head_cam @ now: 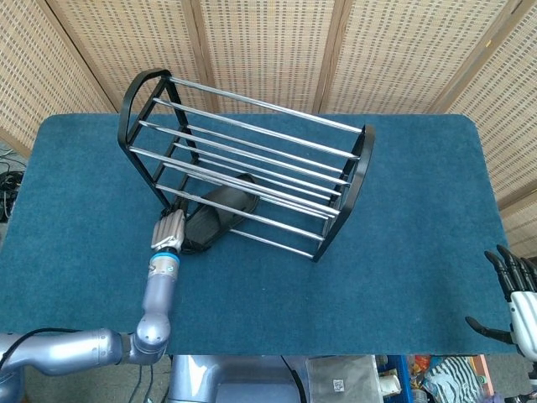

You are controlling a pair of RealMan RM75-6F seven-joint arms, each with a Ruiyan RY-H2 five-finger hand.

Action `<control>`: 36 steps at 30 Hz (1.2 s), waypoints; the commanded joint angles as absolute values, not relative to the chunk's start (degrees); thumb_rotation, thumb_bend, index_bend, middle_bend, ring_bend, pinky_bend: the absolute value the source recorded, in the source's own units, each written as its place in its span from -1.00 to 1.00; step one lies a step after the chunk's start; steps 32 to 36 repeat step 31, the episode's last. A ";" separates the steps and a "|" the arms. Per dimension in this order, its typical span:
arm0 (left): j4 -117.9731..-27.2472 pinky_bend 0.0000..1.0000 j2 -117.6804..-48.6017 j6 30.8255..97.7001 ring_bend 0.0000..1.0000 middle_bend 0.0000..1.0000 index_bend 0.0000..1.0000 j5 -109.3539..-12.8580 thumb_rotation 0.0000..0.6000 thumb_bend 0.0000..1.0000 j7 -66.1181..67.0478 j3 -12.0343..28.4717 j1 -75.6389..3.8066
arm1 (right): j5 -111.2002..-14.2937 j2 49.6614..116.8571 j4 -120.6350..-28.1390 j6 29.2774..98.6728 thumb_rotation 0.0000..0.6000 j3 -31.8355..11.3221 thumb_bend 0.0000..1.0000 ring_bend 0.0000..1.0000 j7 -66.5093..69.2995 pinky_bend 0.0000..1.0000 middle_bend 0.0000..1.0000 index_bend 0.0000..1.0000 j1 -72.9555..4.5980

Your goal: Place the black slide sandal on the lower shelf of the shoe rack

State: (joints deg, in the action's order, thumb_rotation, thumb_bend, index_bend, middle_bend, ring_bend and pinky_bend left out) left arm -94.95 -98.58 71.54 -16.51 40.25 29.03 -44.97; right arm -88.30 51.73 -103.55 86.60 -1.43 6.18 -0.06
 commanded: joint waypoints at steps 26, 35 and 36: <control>-96.21 -1.00 -60.73 58.22 -1.00 -1.00 -1.00 -76.39 1.00 -0.89 7.11 6.30 -16.04 | -90.23 52.84 -104.52 88.29 1.00 -0.74 -1.00 -1.00 2.29 -1.00 -1.00 -1.00 0.73; -96.26 -1.00 -65.64 73.99 -1.00 -1.00 -1.00 -74.11 1.00 -0.89 12.81 6.96 -9.26 | -90.65 52.94 -104.60 88.68 1.00 -0.64 -1.00 -1.00 1.92 -1.00 -1.00 -1.00 0.90; -96.26 -1.00 -65.64 73.99 -1.00 -1.00 -1.00 -74.11 1.00 -0.89 12.81 6.96 -9.26 | -90.65 52.94 -104.60 88.68 1.00 -0.64 -1.00 -1.00 1.92 -1.00 -1.00 -1.00 0.90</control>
